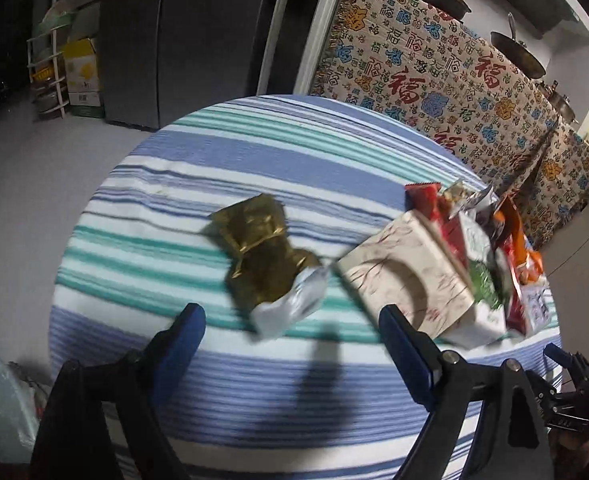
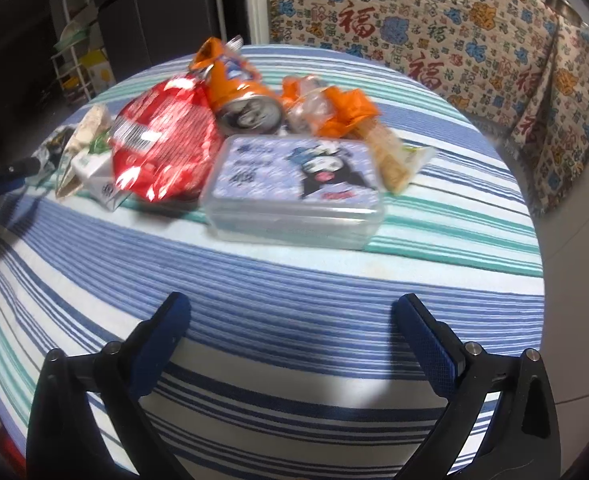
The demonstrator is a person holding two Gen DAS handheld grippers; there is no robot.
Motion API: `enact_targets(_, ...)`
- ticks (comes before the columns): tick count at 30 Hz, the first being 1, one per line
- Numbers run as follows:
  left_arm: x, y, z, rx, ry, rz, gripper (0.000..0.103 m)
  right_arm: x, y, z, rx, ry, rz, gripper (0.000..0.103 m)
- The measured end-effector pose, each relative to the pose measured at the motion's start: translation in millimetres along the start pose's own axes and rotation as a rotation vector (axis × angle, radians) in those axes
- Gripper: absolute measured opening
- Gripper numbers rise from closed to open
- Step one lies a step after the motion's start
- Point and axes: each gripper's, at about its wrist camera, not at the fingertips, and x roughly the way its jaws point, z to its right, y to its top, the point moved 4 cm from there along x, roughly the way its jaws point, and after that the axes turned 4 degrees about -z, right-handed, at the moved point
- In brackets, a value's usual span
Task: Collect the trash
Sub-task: 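Grasp the clear plastic box with the right tool while the left tool grasps the gold foil wrapper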
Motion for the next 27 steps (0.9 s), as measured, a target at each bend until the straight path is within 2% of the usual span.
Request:
enact_targets(4,15,14,9,0.072,0.078,-0.011,0.091,-9,18,15,0.030,0.033,0.080,0.102)
enact_targets(6,25,18,3,0.071,0.122,-0.022,0.091,0,28,18,0.034,0.056,0.074,0.102)
enact_targets(9,30,19,-10,0.047,0.123,-0.024,0.091,14,36,11,0.015,0.115,0.054,0.101)
enact_targets(12,27,16,-18,0.056,0.146,-0.015,0.091,12,36,-12,-0.049,0.243,0.043,0.098)
enact_targets(13,25,15,-23,0.056,0.148,-0.013,0.091,10,33,-21,-0.076,0.305,0.023,0.097)
enact_targets(14,24,14,-27,0.049,0.150,-0.011,0.091,5,29,-33,-0.114,0.407,-0.006,0.097)
enact_targets(16,23,13,-31,0.043,0.147,0.000,0.091,-6,24,-45,-0.183,0.492,-0.012,0.093)
enact_targets(17,23,14,-32,0.044,0.146,0.002,0.091,-12,23,-47,-0.215,0.479,0.005,0.094)
enact_targets(20,25,15,-28,0.061,0.134,0.012,0.089,-10,30,-29,-0.252,0.261,0.057,0.100)
enact_targets(21,26,16,-24,0.077,0.121,0.020,0.089,-4,34,-24,-0.245,0.217,0.056,0.100)
enact_targets(22,28,17,-22,0.086,0.117,0.023,0.088,2,38,-21,-0.236,0.213,0.048,0.100)
enact_targets(23,28,17,-19,0.104,0.115,0.030,0.082,8,43,-20,-0.229,0.224,0.041,0.100)
enact_targets(24,28,17,-17,0.117,0.108,0.033,0.069,15,48,-20,-0.234,0.233,0.035,0.100)
enact_targets(25,27,17,-15,0.134,0.105,0.029,0.063,20,54,-22,-0.247,0.230,0.034,0.101)
enact_targets(26,27,16,-14,0.158,0.111,0.021,0.051,25,61,-26,-0.274,0.226,0.038,0.101)
enact_targets(27,26,15,-14,0.178,0.121,0.018,0.049,26,64,-28,-0.291,0.224,0.049,0.101)
